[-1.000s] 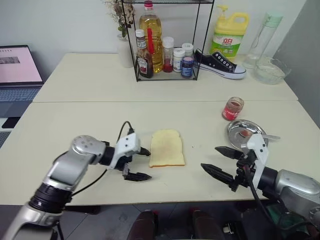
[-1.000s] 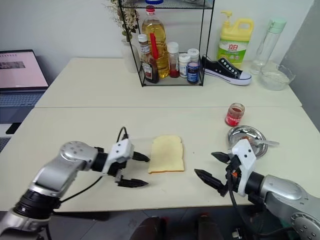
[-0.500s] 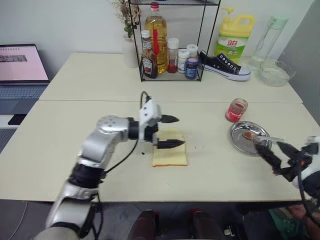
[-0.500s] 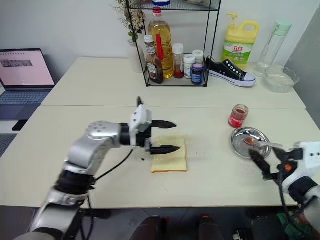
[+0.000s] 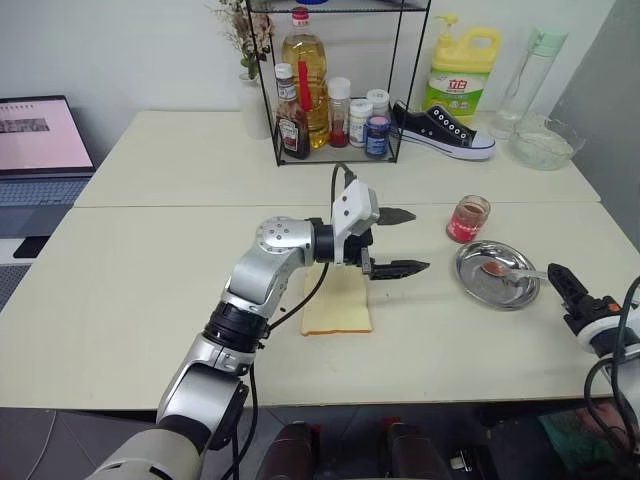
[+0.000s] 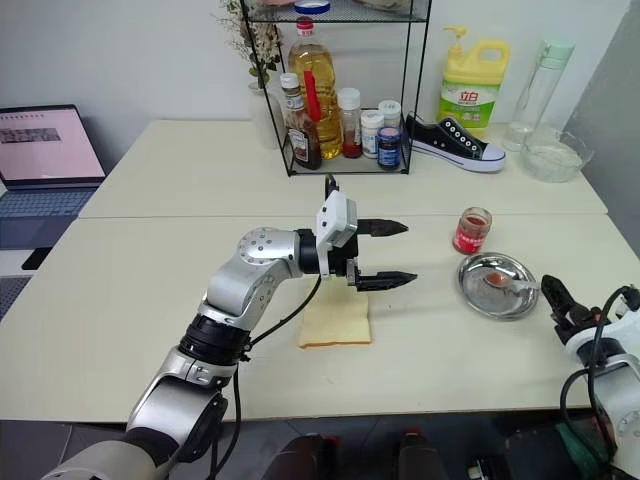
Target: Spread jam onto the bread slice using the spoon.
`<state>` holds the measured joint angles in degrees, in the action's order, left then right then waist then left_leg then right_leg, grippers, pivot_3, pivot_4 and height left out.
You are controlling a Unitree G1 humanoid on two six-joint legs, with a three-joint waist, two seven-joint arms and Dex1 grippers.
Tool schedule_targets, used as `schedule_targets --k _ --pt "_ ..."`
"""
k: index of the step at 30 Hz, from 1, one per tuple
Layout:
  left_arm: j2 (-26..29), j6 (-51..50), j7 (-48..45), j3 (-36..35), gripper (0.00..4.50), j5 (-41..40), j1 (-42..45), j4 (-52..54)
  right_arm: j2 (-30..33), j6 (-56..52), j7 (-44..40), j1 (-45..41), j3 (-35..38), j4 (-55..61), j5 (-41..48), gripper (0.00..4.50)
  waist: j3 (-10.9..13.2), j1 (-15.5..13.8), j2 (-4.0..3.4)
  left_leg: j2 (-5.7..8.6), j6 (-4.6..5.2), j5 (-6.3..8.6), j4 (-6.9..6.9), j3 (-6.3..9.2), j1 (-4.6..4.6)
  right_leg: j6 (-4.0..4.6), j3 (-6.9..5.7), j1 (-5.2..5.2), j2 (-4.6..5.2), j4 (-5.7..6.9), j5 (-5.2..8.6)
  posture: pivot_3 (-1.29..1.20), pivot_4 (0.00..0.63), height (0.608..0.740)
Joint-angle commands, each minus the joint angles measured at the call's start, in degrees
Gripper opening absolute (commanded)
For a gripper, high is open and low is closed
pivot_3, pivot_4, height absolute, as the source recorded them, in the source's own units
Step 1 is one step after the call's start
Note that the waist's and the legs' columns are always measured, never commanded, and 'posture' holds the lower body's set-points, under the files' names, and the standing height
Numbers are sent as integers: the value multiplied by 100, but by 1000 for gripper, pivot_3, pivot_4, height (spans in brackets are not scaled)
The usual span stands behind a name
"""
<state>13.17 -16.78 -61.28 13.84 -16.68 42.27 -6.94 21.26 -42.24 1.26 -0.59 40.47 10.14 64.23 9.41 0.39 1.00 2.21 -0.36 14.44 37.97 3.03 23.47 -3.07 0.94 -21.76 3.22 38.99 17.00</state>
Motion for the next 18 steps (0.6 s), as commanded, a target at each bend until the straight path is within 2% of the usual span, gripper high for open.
schedule_targets --k 1,9,12,18 --pt "-94 17 158 63 4479 -16 -107 356 -96 262 23 -272 109 -399 49 4500 -4 0 -6 0 0 0 0 0 0 0 0 0 0 0 0 0 150 740" --pt "-166 -29 338 62 4479 -19 -103 414 -120 603 -182 -1049 135 -1523 -31 4500 -9 11 -17 1 0 0 0 -4 -2 0 0 0 0 1 0 0 150 740" --pt "-200 -4 366 75 4479 10 14 306 -93 857 -404 -1478 -14 -2208 -318 4500 -10 16 -17 0 0 0 2 -7 -3 0 1 2 -1 0 0 0 150 740" --pt "-175 32 341 62 4479 32 84 255 -86 916 -576 -1551 14 -2409 -463 4500 -10 53 -17 0 1 0 0 -9 -9 -1 2 7 -1 0 0 0 150 740"
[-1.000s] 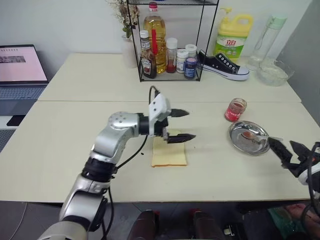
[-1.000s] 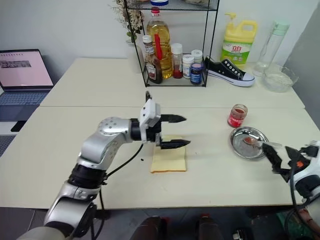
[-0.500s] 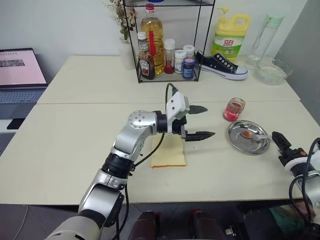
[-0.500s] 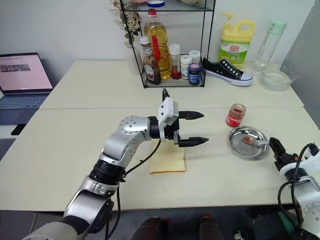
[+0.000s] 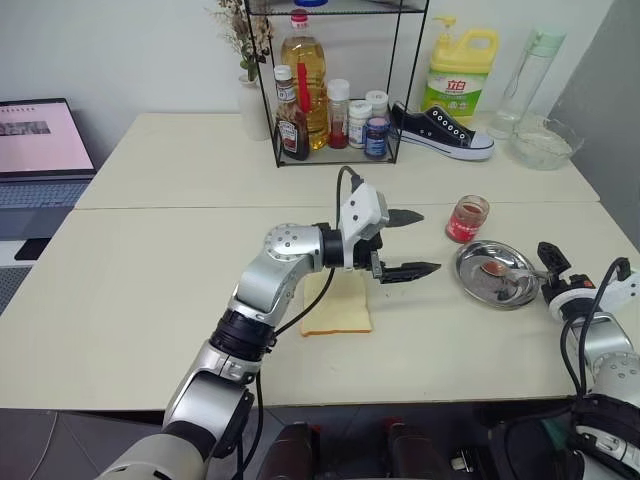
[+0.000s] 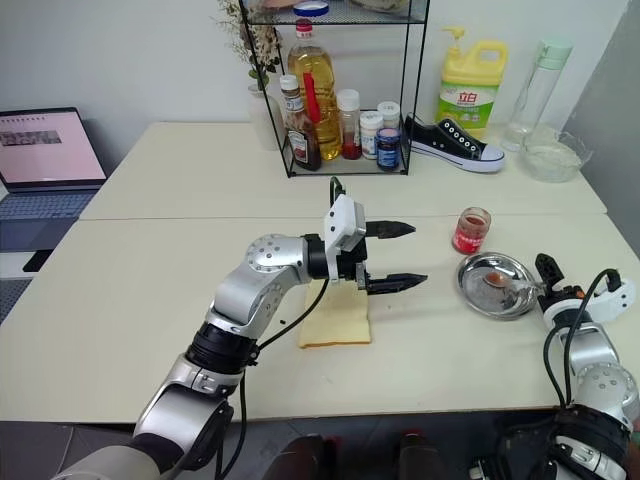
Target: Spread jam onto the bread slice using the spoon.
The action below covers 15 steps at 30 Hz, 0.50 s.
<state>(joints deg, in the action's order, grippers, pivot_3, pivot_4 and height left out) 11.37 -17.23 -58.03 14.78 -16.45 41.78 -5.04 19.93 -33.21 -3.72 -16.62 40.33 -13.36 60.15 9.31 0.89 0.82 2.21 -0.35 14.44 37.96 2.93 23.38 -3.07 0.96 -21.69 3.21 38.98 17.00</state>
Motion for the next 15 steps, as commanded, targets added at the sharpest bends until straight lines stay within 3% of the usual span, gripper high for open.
schedule_targets --k 1,4,15 --pt "11 85 19 -38 4479 15 138 52 39 -1 -111 76 37 -55 -52 4500 0 3 0 0 0 0 0 0 0 0 1 0 0 0 0 0 150 740" --pt "44 107 -2 -41 4500 30 136 28 -9 -25 -146 157 57 -12 -57 3896 0 2 0 0 0 0 1 3 0 0 0 1 1 0 0 0 150 740" --pt "224 138 -129 -73 4500 17 149 -33 -199 -69 -180 342 56 343 62 43 0 9 1 -1 0 0 0 7 -3 0 -2 9 0 -3 0 0 150 740"
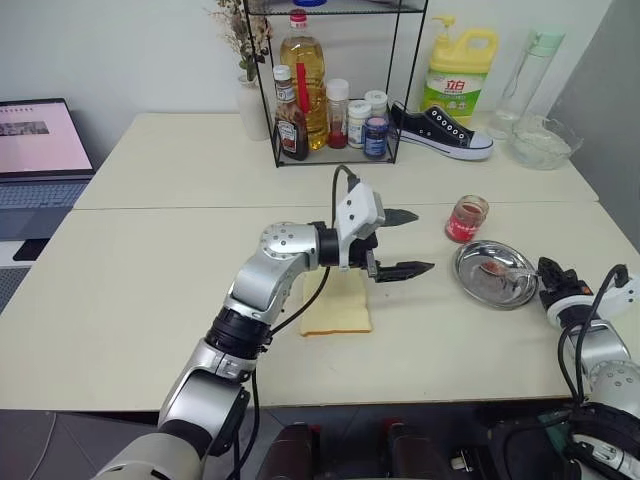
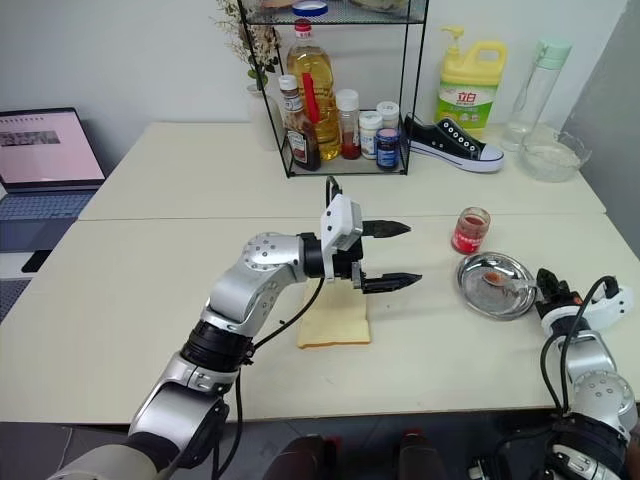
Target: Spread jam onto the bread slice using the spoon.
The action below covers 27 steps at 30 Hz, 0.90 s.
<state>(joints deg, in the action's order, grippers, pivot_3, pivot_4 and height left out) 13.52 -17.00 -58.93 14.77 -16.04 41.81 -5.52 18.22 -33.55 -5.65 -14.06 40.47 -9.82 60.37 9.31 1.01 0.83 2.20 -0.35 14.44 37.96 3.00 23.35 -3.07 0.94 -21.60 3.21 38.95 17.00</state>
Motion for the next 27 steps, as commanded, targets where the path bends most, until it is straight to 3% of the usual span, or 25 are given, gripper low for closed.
schedule_targets --k 1,10,15,21,27 --pt "14 132 -40 -83 4500 -18 168 -17 -19 -38 11 85 47 -1 58 43 0 -6 0 1 0 0 0 0 -10 0 -1 11 0 -2 0 0 150 740" --pt "109 246 49 -320 4500 -14 396 -310 451 -444 129 79 4 1038 349 43 2 0 -8 1 1 1 -9 -6 -26 0 5 21 2 -4 1 0 150 740" --pt "408 379 95 -520 4500 117 626 -832 1461 -963 8 -583 -580 1806 151 43 16 62 -30 3 2 1 -10 -10 -25 -1 8 13 1 -2 1 0 150 740" --pt "221 686 195 -570 4500 168 1004 -1355 2050 -869 -315 -1712 -1440 1318 -719 43 19 60 -23 0 3 2 -14 4 -19 0 -6 15 -3 -9 6 0 150 740" --pt "79 887 243 -531 4500 272 1142 -1590 2051 -456 -722 -2679 -2321 428 -1918 43 19 48 -22 5 2 1 -7 1 4 0 -5 -7 4 -7 5 0 150 740"
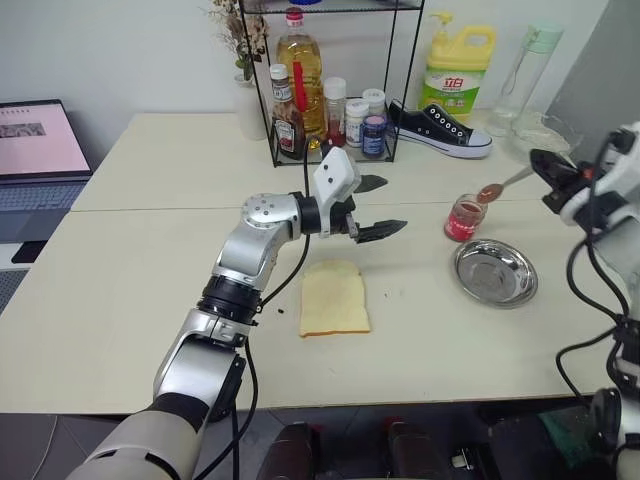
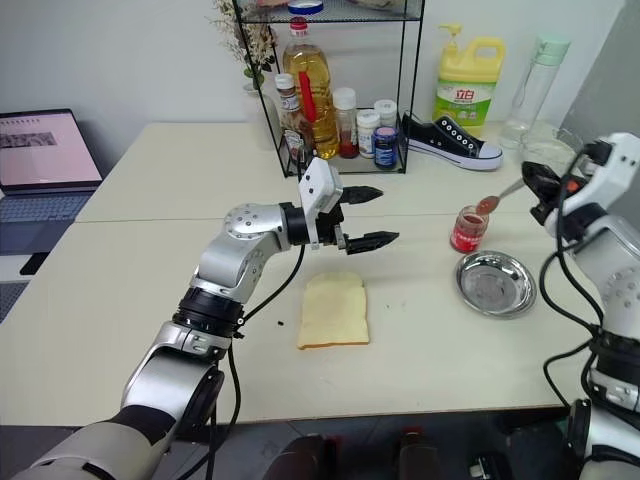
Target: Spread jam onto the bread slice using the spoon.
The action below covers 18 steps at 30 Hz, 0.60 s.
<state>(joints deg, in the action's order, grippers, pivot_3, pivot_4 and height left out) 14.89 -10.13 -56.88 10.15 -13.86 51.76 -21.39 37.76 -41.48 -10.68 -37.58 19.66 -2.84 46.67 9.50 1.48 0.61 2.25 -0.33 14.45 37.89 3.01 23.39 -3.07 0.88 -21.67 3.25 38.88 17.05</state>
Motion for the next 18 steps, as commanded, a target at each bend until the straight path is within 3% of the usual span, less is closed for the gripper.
schedule_targets --k 1,8,18 --pt "-70 218 49 -63 4500 69 150 -10 83 397 -311 -419 -350 -413 -713 43 0 -2 0 0 -1 0 0 -2 3 0 2 -6 0 2 0 0 150 740" --pt "-8 170 65 -103 4500 105 18 204 109 666 -816 -702 -807 -933 -1577 43 0 4 0 -1 -4 -3 7 -3 52 0 3 -57 1 12 -1 0 150 740" --pt "-15 88 103 -76 4500 82 -90 399 66 1203 -1315 -737 -1359 -1234 -2685 43 0 11 -1 -1 -4 -3 7 -4 50 0 4 -58 1 12 -2 0 150 740"
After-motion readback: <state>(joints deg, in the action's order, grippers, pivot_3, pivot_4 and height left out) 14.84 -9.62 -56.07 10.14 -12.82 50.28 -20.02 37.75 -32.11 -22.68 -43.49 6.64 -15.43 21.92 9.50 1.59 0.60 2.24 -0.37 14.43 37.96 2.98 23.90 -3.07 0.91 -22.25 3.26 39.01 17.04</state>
